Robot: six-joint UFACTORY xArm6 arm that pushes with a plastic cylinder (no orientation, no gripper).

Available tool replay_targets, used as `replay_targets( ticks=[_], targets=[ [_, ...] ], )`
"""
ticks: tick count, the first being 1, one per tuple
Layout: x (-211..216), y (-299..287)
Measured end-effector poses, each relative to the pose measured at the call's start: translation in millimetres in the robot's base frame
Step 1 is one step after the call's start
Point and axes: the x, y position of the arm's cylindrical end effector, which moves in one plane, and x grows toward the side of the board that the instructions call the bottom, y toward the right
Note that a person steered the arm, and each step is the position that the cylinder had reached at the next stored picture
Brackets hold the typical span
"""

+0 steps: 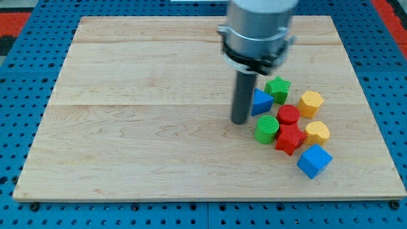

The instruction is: Adjust the blocks to make a group of blocks

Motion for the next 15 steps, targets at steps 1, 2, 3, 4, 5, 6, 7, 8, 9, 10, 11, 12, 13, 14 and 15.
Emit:
replay_targets(
  ticks=[1,2,3,4,5,6,7,8,9,10,11,12,13,14,15],
  targets=[
    [-79,-4],
    [-115,47],
    [-69,60],
    [-37,76],
    [-22,79],
    [-47,88],
    [-53,132],
    [-46,129],
    [-72,153],
    [-40,173],
    [-24,143],
    [-26,144],
    [-14,221],
    [27,209],
    [27,187]
  ],
)
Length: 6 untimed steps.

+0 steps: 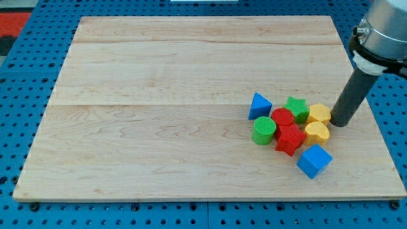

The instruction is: Adjust the blocks to make a group of blocks

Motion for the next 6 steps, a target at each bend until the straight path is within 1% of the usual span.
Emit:
replay_targets(
  ticks=[1,2,3,4,5,6],
  targets=[
    [2,26],
    [73,25],
    [91,-18],
    [93,-24],
    [96,-58],
    [86,-60]
  ],
)
